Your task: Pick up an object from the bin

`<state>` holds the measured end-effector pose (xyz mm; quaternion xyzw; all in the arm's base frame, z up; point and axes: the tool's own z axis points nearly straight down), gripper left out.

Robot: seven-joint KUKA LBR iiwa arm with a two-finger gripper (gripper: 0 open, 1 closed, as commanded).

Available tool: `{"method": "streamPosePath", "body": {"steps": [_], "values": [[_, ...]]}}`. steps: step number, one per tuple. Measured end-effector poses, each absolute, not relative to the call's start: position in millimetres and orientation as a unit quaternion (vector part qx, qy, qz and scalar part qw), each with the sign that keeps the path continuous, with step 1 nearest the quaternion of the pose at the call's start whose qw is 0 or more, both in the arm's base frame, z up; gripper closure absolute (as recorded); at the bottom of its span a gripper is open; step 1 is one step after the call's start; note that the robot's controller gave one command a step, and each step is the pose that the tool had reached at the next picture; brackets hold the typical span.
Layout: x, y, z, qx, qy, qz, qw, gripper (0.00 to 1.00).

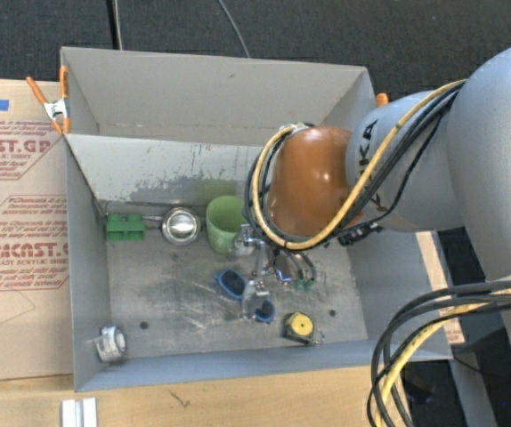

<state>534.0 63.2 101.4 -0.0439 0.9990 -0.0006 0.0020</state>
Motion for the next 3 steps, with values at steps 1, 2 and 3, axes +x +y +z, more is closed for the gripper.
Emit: {"method": "streamPosePath", "body": {"steps": [1,2,3], "values": [[524.1,50,99,0.013,1.0,0.0,-0.001,0.0],[513.1,56,74,0.053,0.999,0.002,0.007,0.0],[515.0,57,76,0.054,0.999,0.001,0.003,0.0]]}}
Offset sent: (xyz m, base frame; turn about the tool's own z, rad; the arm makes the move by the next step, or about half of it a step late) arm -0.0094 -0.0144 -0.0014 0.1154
